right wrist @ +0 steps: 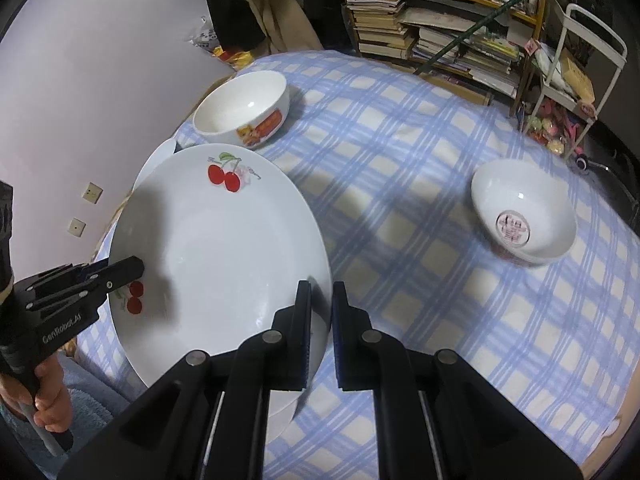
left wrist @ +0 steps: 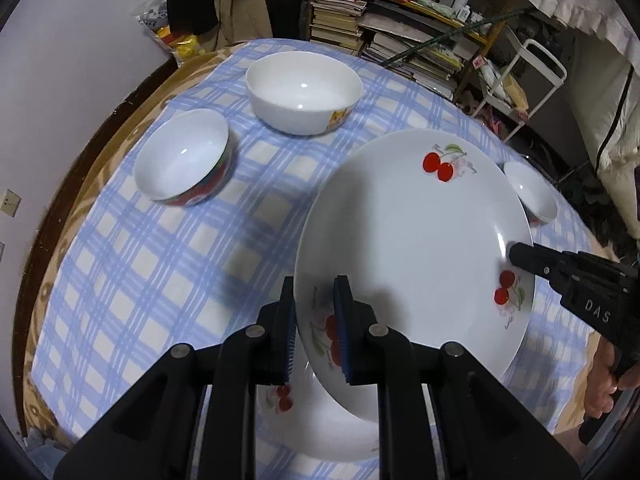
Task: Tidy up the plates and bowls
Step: 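Lift and carry both held cherry plates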
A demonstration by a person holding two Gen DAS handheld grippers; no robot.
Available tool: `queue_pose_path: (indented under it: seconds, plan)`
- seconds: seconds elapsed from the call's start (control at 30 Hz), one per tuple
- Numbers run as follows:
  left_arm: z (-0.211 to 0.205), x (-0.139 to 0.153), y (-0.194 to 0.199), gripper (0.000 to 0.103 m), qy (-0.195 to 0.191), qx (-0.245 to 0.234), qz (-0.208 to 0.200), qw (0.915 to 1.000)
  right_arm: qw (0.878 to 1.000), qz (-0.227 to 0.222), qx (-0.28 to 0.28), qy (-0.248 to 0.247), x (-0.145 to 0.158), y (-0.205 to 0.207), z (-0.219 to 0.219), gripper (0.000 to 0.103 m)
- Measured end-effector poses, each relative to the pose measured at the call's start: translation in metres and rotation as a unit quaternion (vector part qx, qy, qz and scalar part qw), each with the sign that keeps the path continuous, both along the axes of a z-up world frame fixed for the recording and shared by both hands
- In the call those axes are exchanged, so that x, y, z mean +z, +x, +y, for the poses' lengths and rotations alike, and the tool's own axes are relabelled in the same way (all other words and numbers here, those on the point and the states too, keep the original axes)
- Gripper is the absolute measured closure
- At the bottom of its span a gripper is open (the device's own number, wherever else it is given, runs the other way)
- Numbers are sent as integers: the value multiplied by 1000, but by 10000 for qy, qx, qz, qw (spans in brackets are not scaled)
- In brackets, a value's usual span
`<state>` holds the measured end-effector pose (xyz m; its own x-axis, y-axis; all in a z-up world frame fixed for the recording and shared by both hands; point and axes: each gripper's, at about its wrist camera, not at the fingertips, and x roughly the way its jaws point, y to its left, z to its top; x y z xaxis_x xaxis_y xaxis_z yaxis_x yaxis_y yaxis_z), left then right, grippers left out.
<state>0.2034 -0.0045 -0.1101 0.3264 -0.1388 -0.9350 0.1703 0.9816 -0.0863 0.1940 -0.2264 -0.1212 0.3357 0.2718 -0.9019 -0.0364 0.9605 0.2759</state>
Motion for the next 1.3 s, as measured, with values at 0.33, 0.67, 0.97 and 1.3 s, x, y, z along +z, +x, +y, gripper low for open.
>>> queue_pose_path:
  seconds: [0.33,0.67,0.97,1.3]
  plan:
    - [13,3,-38,86,151,-96,-54,9998,9999,1,27,142,-4,-37,14,92]
    - [33,-10,-67,86,27,141,-13,9999,9999,21,114,57,-13,-61,34,92]
    - [45,-33,-78,86,-232,337,48,9991,9991,288,-70,291,-47,-75,38,91]
    - [50,-40,-78,86,-308,479,56,9984,9993,331,-74,129,-60,-76,48,89]
